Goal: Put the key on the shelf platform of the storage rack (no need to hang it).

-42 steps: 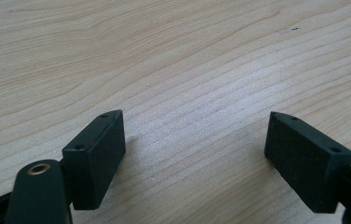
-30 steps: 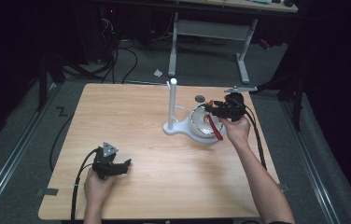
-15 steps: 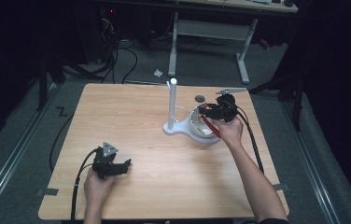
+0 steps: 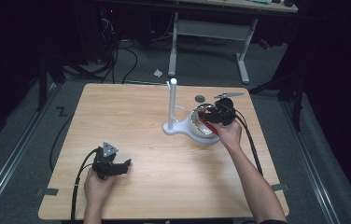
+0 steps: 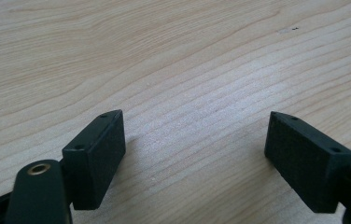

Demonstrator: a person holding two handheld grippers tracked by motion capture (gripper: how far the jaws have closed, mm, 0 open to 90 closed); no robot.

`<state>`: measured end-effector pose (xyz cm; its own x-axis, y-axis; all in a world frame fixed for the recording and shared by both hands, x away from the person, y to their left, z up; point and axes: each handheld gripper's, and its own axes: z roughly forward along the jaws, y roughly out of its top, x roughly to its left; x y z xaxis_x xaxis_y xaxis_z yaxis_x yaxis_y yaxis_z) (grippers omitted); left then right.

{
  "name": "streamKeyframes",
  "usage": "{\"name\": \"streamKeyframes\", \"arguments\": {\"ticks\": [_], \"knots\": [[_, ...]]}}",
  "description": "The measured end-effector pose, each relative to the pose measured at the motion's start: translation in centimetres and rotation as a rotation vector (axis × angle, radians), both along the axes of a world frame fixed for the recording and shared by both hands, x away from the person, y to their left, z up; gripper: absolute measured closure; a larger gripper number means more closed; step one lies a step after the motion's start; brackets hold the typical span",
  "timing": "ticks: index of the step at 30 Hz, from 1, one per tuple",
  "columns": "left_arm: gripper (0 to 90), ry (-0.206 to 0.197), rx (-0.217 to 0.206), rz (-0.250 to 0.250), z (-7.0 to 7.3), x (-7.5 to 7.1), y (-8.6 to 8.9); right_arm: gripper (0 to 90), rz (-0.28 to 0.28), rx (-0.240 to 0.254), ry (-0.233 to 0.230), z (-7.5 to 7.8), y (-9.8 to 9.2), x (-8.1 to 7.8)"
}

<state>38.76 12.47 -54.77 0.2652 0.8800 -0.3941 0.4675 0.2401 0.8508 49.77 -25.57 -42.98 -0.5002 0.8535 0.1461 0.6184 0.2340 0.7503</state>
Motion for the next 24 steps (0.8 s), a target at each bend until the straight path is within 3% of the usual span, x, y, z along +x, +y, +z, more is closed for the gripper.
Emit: {"name": "streamKeyframes", "arguments": {"ticks": [14,24], "knots": [[20.6,0.0,0.0,0.0,0.0,0.0,0.0,46.5,0.015,-0.037,0.014,-0.8,0.5,-0.2],[20.6,0.0,-0.001,0.0,0.0,0.0,0.0,45.8,0.004,-0.057,0.06,-2.1,0.3,0.3]]}}
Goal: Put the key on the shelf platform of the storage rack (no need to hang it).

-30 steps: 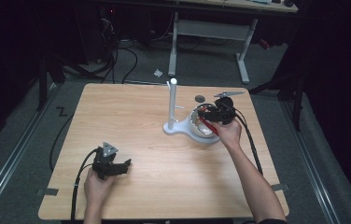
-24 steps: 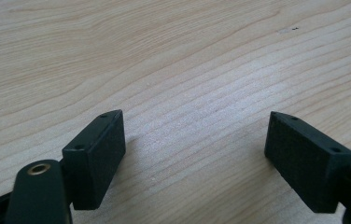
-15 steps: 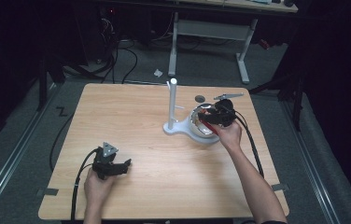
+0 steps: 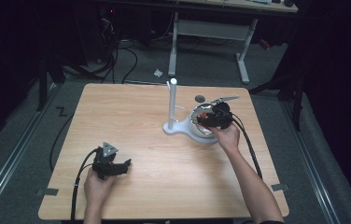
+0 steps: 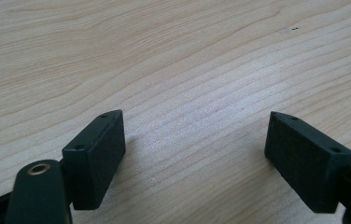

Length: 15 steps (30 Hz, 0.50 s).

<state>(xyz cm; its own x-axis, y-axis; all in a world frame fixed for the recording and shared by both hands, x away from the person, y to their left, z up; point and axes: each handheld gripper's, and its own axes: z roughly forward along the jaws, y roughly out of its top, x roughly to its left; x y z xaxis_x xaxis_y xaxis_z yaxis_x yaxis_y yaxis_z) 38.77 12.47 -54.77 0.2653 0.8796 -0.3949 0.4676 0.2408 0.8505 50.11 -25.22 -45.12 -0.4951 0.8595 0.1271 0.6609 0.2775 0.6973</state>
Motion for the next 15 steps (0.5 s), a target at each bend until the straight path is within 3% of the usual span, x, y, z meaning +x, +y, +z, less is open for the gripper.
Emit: {"name": "streamKeyframes", "arguments": {"ticks": [8,15], "knots": [[20.7,0.001,0.001,0.0,0.0,0.0,0.01,38.4,-0.02,0.001,0.003,-0.02,-0.39,0.06],[20.6,0.0,0.0,0.0,0.0,0.0,0.0,39.1,-0.02,0.005,-0.011,0.08,-0.96,-0.19]]}}
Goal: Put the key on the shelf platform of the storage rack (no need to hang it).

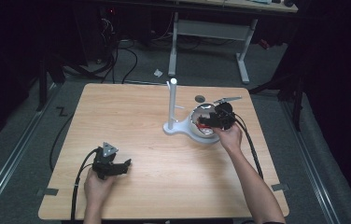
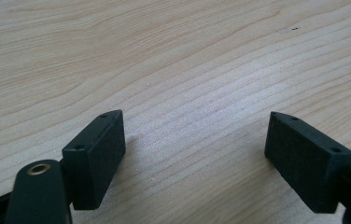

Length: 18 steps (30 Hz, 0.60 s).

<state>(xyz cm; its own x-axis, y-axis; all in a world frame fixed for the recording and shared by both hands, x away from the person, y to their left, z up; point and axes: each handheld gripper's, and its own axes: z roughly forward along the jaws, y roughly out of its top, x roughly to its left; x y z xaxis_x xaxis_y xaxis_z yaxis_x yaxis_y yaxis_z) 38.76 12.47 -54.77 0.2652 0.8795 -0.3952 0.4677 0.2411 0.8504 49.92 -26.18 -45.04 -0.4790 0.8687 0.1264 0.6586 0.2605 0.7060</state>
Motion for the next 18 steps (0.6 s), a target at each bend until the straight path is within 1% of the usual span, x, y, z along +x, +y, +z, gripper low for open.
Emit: {"name": "streamKeyframes", "arguments": {"ticks": [5,8,10,11,13,18], "knots": [[20.6,0.0,-0.001,0.0,0.0,0.0,0.0,39.9,0.004,0.002,-0.014,0.5,-0.3,-0.5],[20.6,0.0,-0.001,0.0,0.0,0.0,0.0,40.2,0.01,-0.003,-0.035,1.1,-0.4,-0.9],[20.6,0.0,-0.001,0.0,0.0,0.0,0.0,40.4,0.01,-0.001,-0.04,1.2,-0.4,-1.0],[20.6,0.001,0.002,0.0,0.0,0.0,0.0,40.8,0.015,-0.001,-0.049,1.6,-0.4,-1.3],[20.6,0.001,0.001,0.0,0.0,0.0,0.0,41.3,0.021,0.0,-0.058,1.8,-0.5,-1.6],[20.6,0.0,-0.001,0.0,0.0,0.0,0.0,44.1,0.029,0.012,-0.062,2.3,-0.8,-2.3]]}}
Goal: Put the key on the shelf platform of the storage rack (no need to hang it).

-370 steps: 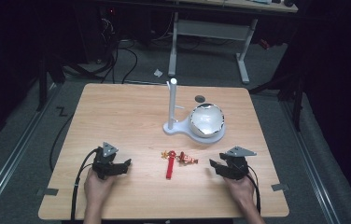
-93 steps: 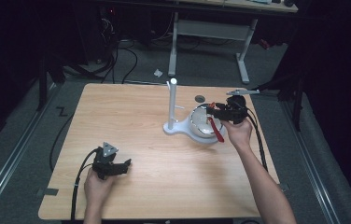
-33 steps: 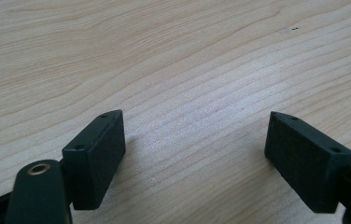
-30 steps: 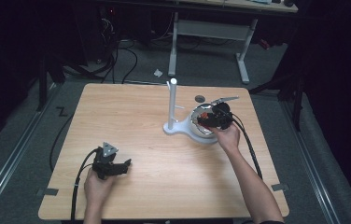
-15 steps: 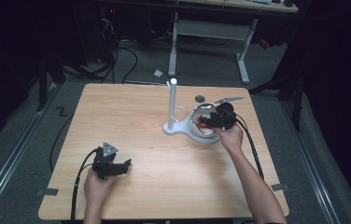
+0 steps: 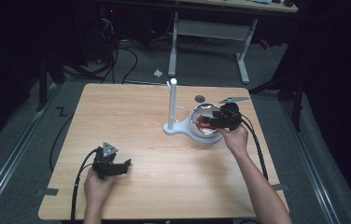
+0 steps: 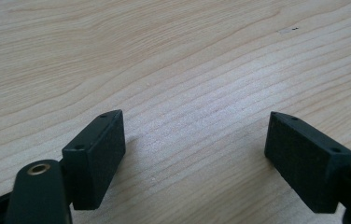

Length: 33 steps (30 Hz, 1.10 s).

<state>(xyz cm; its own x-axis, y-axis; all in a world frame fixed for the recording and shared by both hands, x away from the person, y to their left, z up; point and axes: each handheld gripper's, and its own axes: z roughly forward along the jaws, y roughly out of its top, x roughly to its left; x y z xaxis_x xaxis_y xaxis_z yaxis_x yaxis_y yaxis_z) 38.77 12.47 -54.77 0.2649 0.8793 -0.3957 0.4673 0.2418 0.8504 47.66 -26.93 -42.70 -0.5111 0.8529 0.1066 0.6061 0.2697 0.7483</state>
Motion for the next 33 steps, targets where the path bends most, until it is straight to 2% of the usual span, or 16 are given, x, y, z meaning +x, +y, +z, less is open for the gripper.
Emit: {"name": "streamKeyframes", "arguments": {"ticks": [5,8,12,18,21,25,28,33], "knots": [[20.6,0.0,0.0,0.0,0.0,0.0,0.0,45.7,-0.02,0.024,-0.011,0.1,-0.7,-0.9],[20.6,0.0,0.0,0.0,0.0,0.0,0.0,45.7,-0.023,0.021,-0.007,0.2,-1.1,-1.3],[20.6,0.001,0.002,-0.001,0.0,0.0,0.0,46.3,-0.015,0.006,-0.025,0.7,-1.3,-1.7],[20.6,0.0,0.0,0.0,0.0,0.0,0.0,46.4,-0.015,0.021,-0.038,1.4,-1.8,-2.7],[20.6,0.0,0.0,0.0,0.0,0.0,0.0,46.6,-0.03,0.027,-0.071,1.5,-2.1,-3.7],[20.6,0.0,0.0,0.0,0.0,0.0,0.0,46.3,-0.036,0.049,-0.079,1.8,-2.7,-4.4],[20.6,0.0,0.0,0.0,0.0,0.0,0.0,46.1,-0.034,0.066,-0.09,2.3,-2.9,-4.9],[20.6,0.0,0.0,0.0,0.0,0.0,0.0,45.7,-0.015,0.055,-0.093,2.6,-2.9,-5.9]]}}
